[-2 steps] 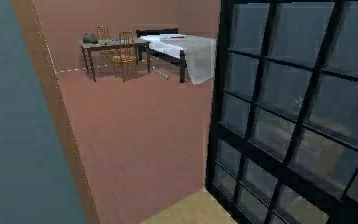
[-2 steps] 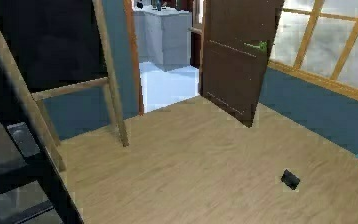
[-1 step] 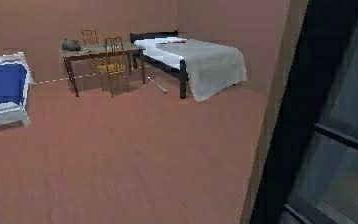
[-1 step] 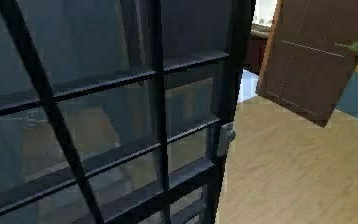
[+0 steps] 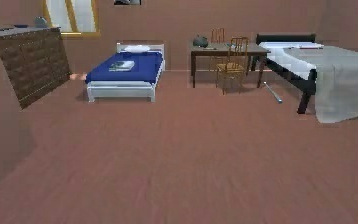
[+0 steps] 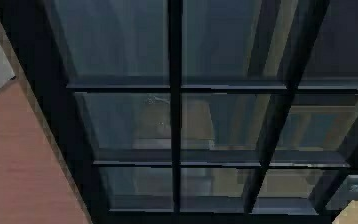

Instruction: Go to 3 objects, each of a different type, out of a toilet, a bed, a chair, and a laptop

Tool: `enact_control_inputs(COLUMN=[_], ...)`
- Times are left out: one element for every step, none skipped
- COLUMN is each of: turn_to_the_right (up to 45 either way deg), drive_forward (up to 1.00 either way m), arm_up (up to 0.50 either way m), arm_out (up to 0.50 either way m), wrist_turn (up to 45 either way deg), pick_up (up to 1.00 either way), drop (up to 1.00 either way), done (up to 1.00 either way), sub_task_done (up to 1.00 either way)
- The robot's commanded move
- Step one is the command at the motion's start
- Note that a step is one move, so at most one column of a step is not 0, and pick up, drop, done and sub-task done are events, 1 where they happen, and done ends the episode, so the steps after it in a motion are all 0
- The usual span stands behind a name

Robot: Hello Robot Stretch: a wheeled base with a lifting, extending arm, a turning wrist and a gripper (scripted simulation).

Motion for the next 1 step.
enact_control_inputs(turn_to_the_right=[0.0], drive_forward=[1.00], arm_up=[0.00], arm_out=[0.00], wrist_turn=[0.0], pick_up=[0.00], drop=[0.00], done=[0.00], sub_task_done=[0.00])
